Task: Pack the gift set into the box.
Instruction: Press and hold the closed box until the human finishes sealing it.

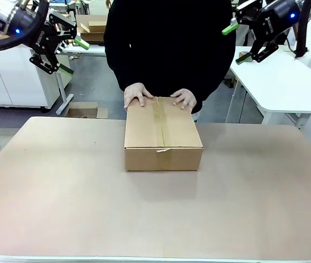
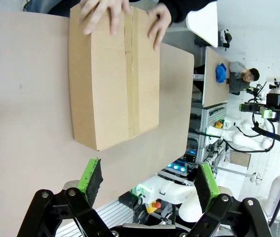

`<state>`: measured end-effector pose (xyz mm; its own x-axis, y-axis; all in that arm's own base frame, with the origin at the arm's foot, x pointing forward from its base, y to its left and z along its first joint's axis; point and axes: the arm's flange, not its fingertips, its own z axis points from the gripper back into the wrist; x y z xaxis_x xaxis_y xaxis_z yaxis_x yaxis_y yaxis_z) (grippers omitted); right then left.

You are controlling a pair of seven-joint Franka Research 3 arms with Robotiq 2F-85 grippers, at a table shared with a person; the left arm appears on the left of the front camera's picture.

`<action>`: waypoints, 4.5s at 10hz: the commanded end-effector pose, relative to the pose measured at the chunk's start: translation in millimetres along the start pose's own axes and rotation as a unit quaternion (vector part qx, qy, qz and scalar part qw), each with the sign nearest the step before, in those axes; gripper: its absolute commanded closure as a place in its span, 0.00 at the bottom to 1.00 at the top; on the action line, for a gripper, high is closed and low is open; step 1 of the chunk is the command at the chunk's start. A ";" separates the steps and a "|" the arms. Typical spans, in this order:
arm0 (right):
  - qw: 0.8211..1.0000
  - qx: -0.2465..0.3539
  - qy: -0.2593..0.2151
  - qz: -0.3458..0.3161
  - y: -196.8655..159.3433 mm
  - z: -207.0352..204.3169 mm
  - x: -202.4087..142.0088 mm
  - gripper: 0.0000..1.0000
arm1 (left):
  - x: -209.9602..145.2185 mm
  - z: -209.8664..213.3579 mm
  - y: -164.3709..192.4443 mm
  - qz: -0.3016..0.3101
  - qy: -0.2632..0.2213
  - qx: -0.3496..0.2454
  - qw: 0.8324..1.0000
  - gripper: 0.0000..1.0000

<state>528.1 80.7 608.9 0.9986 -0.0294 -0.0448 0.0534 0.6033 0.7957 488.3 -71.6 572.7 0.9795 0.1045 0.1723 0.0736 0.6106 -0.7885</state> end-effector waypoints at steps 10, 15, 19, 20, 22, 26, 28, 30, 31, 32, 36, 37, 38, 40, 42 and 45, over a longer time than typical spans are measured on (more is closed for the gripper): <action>1.000 -0.006 -0.005 -0.006 1.9 0.5 -1.0 0.00 | -1.9 2.4 -0.8 0.003 0.003 0.003 1.000 0.00; 1.000 -0.006 -0.005 -0.006 1.9 0.5 -1.0 0.00 | -1.9 2.4 -0.8 0.003 0.003 0.003 1.000 0.00; 1.000 0.000 0.000 0.000 0.0 0.0 0.0 0.00 | 0.0 0.0 0.0 0.000 0.000 0.000 1.000 0.00; 0.983 0.028 0.065 0.170 13.8 -14.9 -16.9 0.00 | -9.7 -3.8 -11.8 -0.134 -0.005 -0.019 0.991 0.00; 0.799 0.159 0.131 0.565 26.2 -32.0 -61.1 0.00 | -38.2 -12.6 -32.7 -0.392 -0.111 -0.166 0.898 0.00; 0.606 0.301 0.092 0.730 -18.3 -9.0 -128.8 0.00 | -77.9 15.6 -6.0 -0.513 -0.074 -0.280 0.808 0.00; 0.854 0.070 0.081 0.509 15.0 -15.2 -113.0 0.00 | -70.0 6.5 -41.2 -0.450 -0.101 -0.183 0.868 0.00; 0.854 0.070 0.081 0.509 15.0 -15.2 -113.0 0.00 | -70.0 6.5 -41.2 -0.450 -0.101 -0.183 0.868 0.00; 0.825 0.094 0.067 0.554 -4.4 -9.6 -125.9 0.00 | -80.3 15.0 -21.1 -0.478 -0.090 -0.213 0.847 0.00; 0.725 0.121 0.076 0.674 2.2 -33.9 -117.9 0.00 | -85.4 3.2 -25.4 -0.549 -0.104 -0.253 0.790 0.00; 0.571 0.160 0.007 0.805 -56.8 -115.2 -93.2 0.00 | -118.3 -49.1 32.2 -0.624 -0.136 -0.339 0.690 0.00; 0.577 0.159 -0.009 0.801 -73.0 -126.7 -91.1 0.00 | -128.8 -64.1 40.7 -0.631 -0.156 -0.336 0.681 0.00; 0.630 0.151 0.001 0.762 -81.6 -132.5 -87.3 0.00 | -127.9 -80.9 45.0 -0.609 -0.177 -0.315 0.706 0.00; 0.587 0.128 0.023 0.799 -57.5 -119.3 -91.3 0.00 | -123.2 -56.2 31.7 -0.634 -0.132 -0.314 0.694 0.00; 0.597 0.138 0.016 0.790 -75.8 -130.2 -87.2 0.00 | -127.5 -70.2 44.2 -0.628 -0.144 -0.318 0.695 0.00; 0.568 0.143 -0.103 0.804 -121.6 -177.6 -44.9 0.00 | -118.3 -120.4 69.6 -0.663 -0.189 -0.366 0.625 0.00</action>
<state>465.0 144.3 431.5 -0.2255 0.3400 0.9130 -0.9623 -0.2241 -0.1542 390.5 -127.8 442.6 -0.0792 0.0680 0.9945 0.9867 -0.1369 0.0879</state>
